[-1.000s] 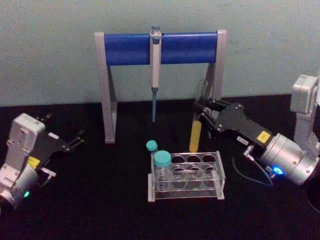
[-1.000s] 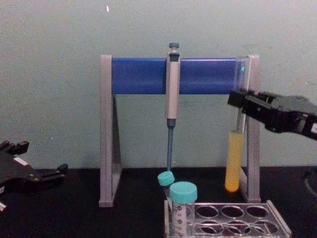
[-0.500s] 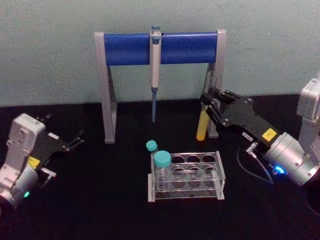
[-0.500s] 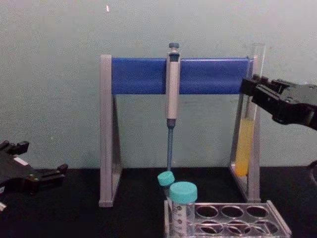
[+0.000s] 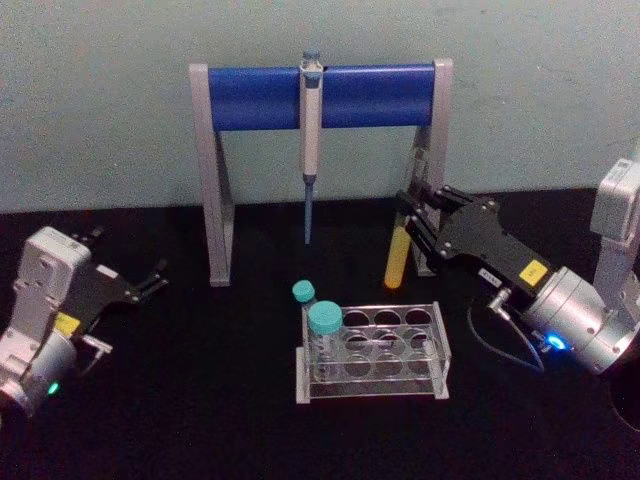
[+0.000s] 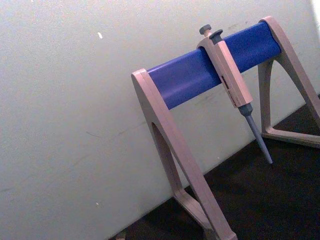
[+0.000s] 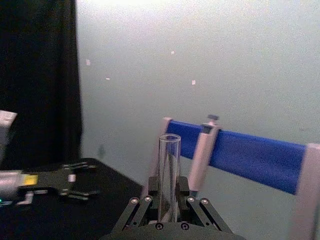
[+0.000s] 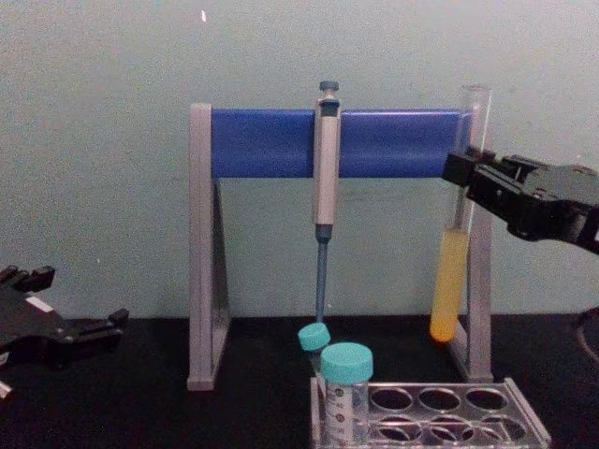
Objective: Pick up the test tube from the test tube rack, shake it, then place it back into the test tube rack.
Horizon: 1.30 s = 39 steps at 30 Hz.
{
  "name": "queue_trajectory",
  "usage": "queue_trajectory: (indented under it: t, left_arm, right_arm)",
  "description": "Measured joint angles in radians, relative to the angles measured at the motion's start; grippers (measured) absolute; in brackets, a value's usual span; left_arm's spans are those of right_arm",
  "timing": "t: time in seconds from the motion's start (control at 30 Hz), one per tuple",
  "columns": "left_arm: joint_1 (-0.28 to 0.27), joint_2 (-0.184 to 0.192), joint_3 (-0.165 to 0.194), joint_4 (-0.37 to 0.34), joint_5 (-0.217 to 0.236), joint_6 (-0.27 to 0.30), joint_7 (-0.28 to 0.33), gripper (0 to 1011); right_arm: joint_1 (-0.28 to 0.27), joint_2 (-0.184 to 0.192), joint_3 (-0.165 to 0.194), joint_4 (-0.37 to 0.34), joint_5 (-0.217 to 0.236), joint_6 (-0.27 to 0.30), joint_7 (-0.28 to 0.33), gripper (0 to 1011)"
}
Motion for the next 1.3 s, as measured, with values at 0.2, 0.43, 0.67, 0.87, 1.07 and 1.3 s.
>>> queue_trajectory:
  t: [0.2,0.43,0.67,0.87,1.07,1.3]
  left_arm:
    - [0.0,0.0,0.0,0.0,0.0,0.0,0.0,1001]
    - [0.0,0.0,0.0,0.0,0.0,0.0,0.0,1001]
    - [0.0,0.0,0.0,0.0,0.0,0.0,0.0,1001]
    - [0.0,0.0,0.0,0.0,0.0,0.0,0.0,1001]
    - [0.0,0.0,0.0,0.0,0.0,0.0,0.0,1001]
    - [0.0,0.0,0.0,0.0,0.0,0.0,0.0,1001]
  right_arm:
    - [0.009,0.05,-0.017,-0.019,0.082,0.074,0.092,229]
    - [-0.006,0.149,-0.026,-0.079,0.113,0.159,0.129,229]
    - [-0.044,0.246,-0.005,-0.154,0.057,0.185,0.049,229]
    - [-0.061,0.248,0.004,-0.185,-0.084,0.149,-0.088,229]
    - [-0.052,0.168,0.0,-0.157,-0.202,0.069,-0.2,229]
    - [-0.023,0.062,0.002,-0.072,-0.153,-0.013,-0.18,229]
